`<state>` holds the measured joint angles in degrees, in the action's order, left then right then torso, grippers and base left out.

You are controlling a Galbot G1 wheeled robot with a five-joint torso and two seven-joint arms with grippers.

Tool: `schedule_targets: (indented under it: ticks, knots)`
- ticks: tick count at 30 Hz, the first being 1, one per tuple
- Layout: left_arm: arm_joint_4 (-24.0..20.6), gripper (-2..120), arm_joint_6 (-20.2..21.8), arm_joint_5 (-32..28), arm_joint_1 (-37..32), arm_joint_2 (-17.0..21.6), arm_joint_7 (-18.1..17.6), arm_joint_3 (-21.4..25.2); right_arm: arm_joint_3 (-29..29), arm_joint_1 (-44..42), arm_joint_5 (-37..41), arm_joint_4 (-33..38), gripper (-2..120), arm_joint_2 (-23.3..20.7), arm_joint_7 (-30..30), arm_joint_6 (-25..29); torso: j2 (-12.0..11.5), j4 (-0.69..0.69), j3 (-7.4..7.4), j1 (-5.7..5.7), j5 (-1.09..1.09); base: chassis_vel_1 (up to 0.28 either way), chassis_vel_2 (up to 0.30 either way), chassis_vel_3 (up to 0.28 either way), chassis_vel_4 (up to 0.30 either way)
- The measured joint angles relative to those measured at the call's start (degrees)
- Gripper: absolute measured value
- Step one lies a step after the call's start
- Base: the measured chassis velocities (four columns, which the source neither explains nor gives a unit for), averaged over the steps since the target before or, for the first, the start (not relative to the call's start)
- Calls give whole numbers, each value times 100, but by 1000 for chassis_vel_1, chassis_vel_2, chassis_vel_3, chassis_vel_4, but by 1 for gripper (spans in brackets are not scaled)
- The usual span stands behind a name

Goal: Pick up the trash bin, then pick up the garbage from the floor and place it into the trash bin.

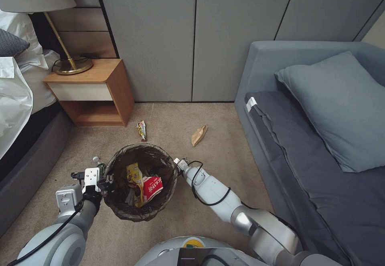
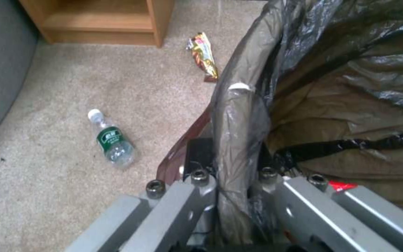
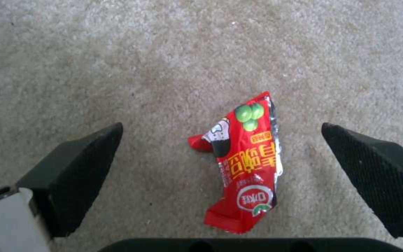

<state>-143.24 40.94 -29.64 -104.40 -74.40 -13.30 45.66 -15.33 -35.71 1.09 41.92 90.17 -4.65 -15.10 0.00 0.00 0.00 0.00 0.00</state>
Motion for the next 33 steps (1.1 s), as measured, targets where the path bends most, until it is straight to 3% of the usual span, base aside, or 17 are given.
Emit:
schedule_targets:
  ticks: [25,33]
  knots:
    - [0,2,0,-4,75,65,9,-16,304,3,-248,-415,99,132,-74,311,0,1,0,0,1,0,0,0,0]
    - [0,2,0,-7,77,83,11,-12,306,-26,-251,-394,88,123,-79,353,1,0,-1,0,0,0,0,0,0]
